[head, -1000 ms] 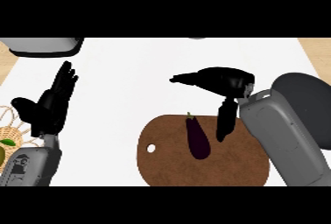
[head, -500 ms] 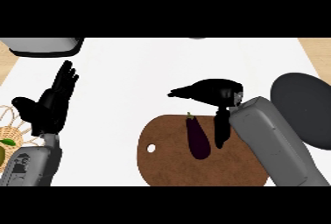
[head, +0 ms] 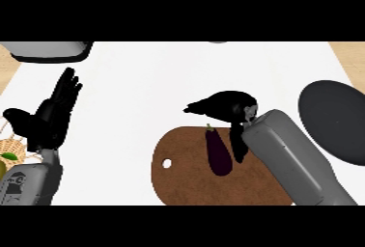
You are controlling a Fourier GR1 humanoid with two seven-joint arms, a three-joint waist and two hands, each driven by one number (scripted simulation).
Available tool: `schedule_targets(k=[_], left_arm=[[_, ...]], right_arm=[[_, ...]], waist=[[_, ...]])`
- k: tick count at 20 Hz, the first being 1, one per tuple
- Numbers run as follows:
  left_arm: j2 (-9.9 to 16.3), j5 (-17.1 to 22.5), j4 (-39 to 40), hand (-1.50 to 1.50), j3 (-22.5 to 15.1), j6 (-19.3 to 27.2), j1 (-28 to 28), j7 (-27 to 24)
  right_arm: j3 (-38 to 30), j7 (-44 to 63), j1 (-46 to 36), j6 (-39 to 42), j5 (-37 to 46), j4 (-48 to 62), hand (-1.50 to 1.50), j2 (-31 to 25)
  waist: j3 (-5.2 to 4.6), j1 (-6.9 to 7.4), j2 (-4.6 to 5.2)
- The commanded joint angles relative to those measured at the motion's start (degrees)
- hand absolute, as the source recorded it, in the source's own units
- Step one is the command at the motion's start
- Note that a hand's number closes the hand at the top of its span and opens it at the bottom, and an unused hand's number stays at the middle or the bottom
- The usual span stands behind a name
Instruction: Pick the eggplant from the cutting board and place it in the pan
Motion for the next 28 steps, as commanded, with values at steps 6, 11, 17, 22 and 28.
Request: schedule_targets(k=[6, 11, 17, 22, 28], left_arm=[[-1.4, -1.0, -2.0, 0.0, -0.3, 0.3, -1.1, 3.7], [-1.6, -1.0, -1.1, 0.0, 1.1, -0.3, 0.0, 0.6], [-1.7, -2.5, -2.2, 0.0, 1.0, 0.0, 0.5, 0.8], [-1.1, -2.1, -1.4, 0.0, 2.2, -1.2, -1.0, 1.7], [-2.8, -3.2, 1.4, 0.0, 1.6, -0.6, -2.3, 0.1]], right_arm=[[2.8, -1.3, 0.6, -0.3, 8.4, 2.7, -1.5, 1.9], [4.5, -1.8, 4.2, -4.0, 11.7, 4.1, -1.5, 5.7], [5.3, -3.7, 2.3, -2.3, 16.3, 7.0, -1.5, 5.6], [3.6, -7.5, 2.5, -4.1, 19.3, 12.3, -1.5, 5.3], [4.2, -12.4, 0.2, -4.1, 21.8, 18.2, 1.5, 7.2]], waist=[[0.01, -0.13, -0.06], [0.01, -0.16, -0.02], [0.01, -0.14, -0.08], [0.01, -0.15, -0.04], [0.01, 0.06, 0.05]])
